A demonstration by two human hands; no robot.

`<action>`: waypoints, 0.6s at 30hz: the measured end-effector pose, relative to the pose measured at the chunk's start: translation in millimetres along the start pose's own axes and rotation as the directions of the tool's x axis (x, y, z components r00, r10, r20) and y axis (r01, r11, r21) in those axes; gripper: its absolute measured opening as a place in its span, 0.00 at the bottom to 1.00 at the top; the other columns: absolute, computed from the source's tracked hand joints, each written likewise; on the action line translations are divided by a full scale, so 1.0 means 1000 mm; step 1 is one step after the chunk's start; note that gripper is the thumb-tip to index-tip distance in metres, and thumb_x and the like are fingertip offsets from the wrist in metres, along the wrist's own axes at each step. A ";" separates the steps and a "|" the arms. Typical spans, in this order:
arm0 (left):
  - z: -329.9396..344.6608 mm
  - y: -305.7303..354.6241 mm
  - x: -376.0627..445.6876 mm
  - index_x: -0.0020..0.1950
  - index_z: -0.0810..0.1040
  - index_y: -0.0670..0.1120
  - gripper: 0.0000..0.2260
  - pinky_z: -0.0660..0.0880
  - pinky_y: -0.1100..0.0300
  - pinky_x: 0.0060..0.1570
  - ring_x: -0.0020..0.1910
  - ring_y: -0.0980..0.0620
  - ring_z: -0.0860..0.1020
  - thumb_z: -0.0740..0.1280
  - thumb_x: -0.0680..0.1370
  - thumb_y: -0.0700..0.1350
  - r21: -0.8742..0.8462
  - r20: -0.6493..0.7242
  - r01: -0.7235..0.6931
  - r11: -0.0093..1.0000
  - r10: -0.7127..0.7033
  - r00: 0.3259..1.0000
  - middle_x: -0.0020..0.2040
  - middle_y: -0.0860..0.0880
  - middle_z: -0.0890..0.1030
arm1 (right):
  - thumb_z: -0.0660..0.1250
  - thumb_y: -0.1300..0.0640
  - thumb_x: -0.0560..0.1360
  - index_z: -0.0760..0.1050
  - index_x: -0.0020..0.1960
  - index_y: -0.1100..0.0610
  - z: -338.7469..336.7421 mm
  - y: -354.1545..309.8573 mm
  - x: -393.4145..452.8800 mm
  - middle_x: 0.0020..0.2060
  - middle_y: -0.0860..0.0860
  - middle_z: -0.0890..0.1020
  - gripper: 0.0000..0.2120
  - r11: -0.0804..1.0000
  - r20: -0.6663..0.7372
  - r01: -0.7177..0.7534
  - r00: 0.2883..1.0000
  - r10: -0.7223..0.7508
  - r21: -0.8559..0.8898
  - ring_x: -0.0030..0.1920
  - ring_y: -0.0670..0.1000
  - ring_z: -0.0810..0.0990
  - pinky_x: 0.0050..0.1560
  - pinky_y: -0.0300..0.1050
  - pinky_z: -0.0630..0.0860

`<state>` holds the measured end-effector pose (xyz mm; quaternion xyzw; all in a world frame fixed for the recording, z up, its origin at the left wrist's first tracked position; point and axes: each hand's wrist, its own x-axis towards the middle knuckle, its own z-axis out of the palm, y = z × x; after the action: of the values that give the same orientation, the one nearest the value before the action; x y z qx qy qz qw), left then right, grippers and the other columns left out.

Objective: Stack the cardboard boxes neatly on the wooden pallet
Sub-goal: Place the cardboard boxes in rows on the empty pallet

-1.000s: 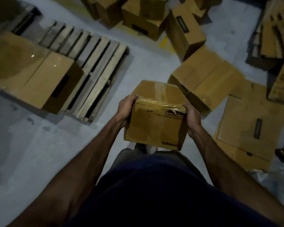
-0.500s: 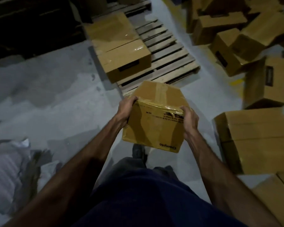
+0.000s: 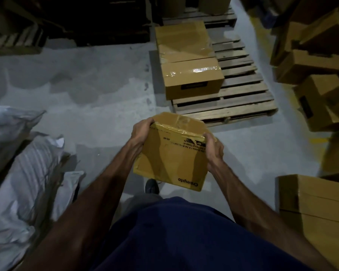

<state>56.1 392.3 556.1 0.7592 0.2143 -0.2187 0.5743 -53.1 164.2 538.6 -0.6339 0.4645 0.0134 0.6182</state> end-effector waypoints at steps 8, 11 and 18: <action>-0.044 0.049 0.091 0.47 0.87 0.51 0.20 0.79 0.35 0.60 0.53 0.39 0.84 0.67 0.68 0.64 0.071 0.070 -0.036 0.997 0.031 0.997 0.51 0.44 0.86 | 0.66 0.30 0.64 0.82 0.54 0.49 0.081 -0.038 0.022 0.46 0.53 0.87 0.29 0.997 -0.044 -0.052 0.998 0.055 0.065 0.47 0.58 0.86 0.54 0.63 0.84; -0.034 0.075 0.117 0.49 0.86 0.50 0.20 0.80 0.37 0.61 0.54 0.39 0.83 0.67 0.70 0.64 0.127 0.149 -0.062 0.990 0.043 0.988 0.52 0.43 0.86 | 0.66 0.30 0.64 0.83 0.54 0.49 0.091 -0.049 0.034 0.46 0.53 0.87 0.29 0.991 -0.102 -0.088 0.990 0.098 0.100 0.47 0.59 0.86 0.52 0.64 0.84; 0.033 0.125 0.169 0.51 0.85 0.48 0.20 0.81 0.39 0.60 0.52 0.42 0.84 0.66 0.72 0.62 0.203 0.293 -0.088 0.975 0.025 0.956 0.50 0.43 0.86 | 0.65 0.31 0.67 0.83 0.53 0.49 0.074 -0.077 0.085 0.46 0.52 0.86 0.26 0.987 -0.255 -0.114 0.957 0.138 0.109 0.47 0.58 0.85 0.54 0.62 0.83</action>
<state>262.6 341.7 548.1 0.7823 0.0815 -0.3326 0.5204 83.3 159.7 530.1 -0.5696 0.5816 -0.0526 0.5784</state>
